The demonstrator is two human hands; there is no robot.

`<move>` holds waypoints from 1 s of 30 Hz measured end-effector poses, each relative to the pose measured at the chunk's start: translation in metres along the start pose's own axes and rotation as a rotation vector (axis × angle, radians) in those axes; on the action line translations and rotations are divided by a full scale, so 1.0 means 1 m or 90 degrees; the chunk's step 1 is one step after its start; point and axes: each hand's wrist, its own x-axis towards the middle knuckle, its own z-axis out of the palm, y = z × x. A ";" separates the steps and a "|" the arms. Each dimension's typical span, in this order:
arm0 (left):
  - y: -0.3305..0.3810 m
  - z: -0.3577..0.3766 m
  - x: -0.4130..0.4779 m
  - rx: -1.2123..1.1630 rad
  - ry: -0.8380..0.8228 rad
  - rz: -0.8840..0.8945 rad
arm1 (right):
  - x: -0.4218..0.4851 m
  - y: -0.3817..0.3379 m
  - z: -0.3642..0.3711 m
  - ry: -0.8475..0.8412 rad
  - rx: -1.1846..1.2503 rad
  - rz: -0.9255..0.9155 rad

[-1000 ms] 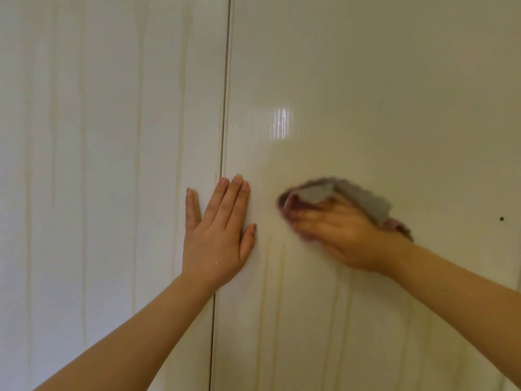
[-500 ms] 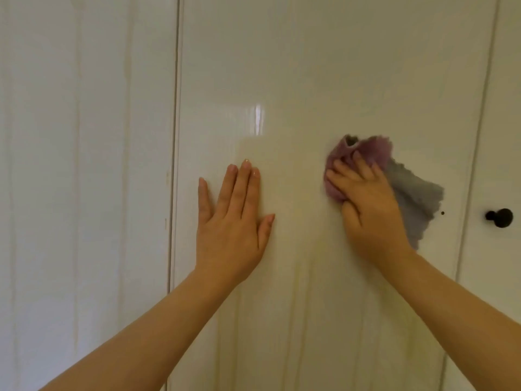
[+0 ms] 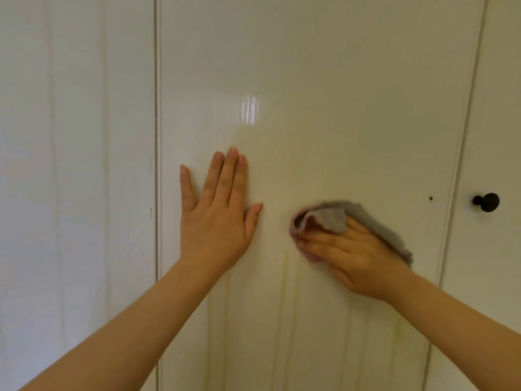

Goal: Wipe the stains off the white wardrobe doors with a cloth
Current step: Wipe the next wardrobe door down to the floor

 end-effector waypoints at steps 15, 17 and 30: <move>0.079 0.010 -0.012 -0.067 0.015 0.081 | -0.043 0.003 -0.020 0.123 -0.041 0.481; 0.090 0.011 -0.015 -0.073 0.026 0.088 | -0.048 -0.019 -0.005 0.048 -0.038 0.311; 0.102 0.014 -0.023 -0.079 0.033 0.121 | -0.061 -0.021 -0.002 0.050 -0.012 0.303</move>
